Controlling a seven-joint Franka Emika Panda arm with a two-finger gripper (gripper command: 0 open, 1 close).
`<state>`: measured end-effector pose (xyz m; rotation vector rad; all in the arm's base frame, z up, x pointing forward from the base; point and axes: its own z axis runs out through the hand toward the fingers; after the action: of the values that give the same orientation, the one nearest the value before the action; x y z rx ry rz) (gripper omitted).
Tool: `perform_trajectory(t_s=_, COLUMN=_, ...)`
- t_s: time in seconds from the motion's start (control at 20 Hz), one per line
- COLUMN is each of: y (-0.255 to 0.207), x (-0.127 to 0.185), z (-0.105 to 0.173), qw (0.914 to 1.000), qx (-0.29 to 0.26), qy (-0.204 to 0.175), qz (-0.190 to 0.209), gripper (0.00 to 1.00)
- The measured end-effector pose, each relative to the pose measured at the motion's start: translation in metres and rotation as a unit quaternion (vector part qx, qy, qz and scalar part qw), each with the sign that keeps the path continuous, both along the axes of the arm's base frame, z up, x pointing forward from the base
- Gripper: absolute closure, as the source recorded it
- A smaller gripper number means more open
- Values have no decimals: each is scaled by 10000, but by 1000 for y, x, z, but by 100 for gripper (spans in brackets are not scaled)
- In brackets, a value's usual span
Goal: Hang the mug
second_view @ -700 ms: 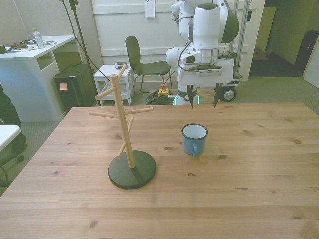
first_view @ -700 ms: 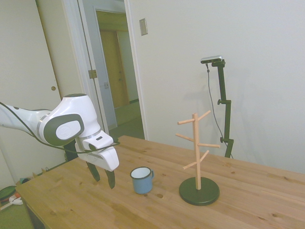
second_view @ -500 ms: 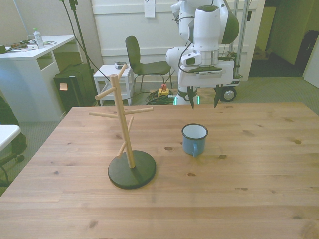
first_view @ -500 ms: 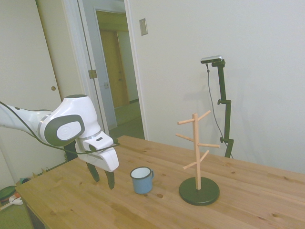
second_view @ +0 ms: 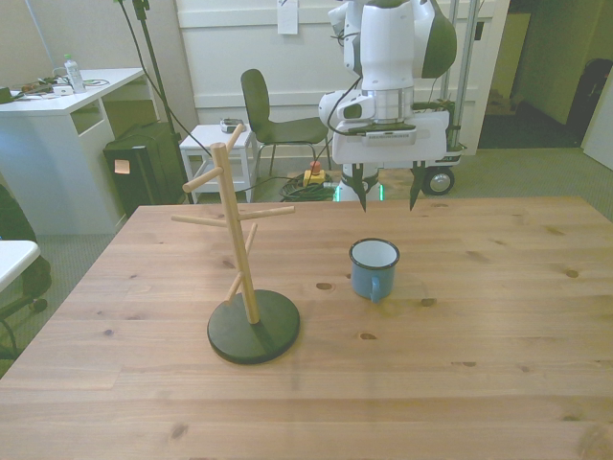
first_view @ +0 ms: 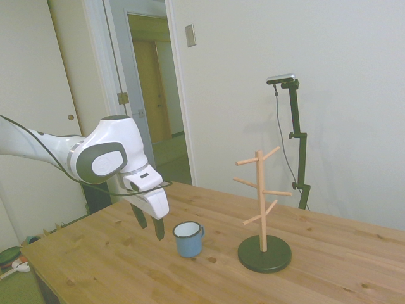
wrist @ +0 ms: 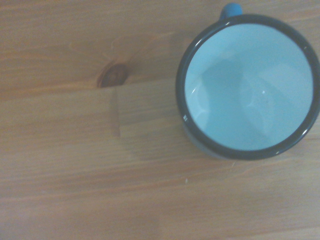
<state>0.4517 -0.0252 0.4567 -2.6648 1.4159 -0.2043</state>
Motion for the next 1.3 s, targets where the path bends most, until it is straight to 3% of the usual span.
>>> perform_trajectory(t_s=0.25, y=-31, x=18, z=16, qw=9993, qx=84, qy=-50, qz=-362, gripper=0)
perform_trajectory(t_s=0.6, y=-56, x=48, z=14, qw=9978, qx=129, qy=-17, qz=-647, gripper=0)
perform_trajectory(t_s=0.9, y=-62, x=68, z=6, qw=9974, qx=122, qy=-16, qz=-715, gripper=0)
perform_trajectory(t_s=1.3, y=-36, x=81, z=-6, qw=9979, qx=121, qy=-52, qz=-628, gripper=0)
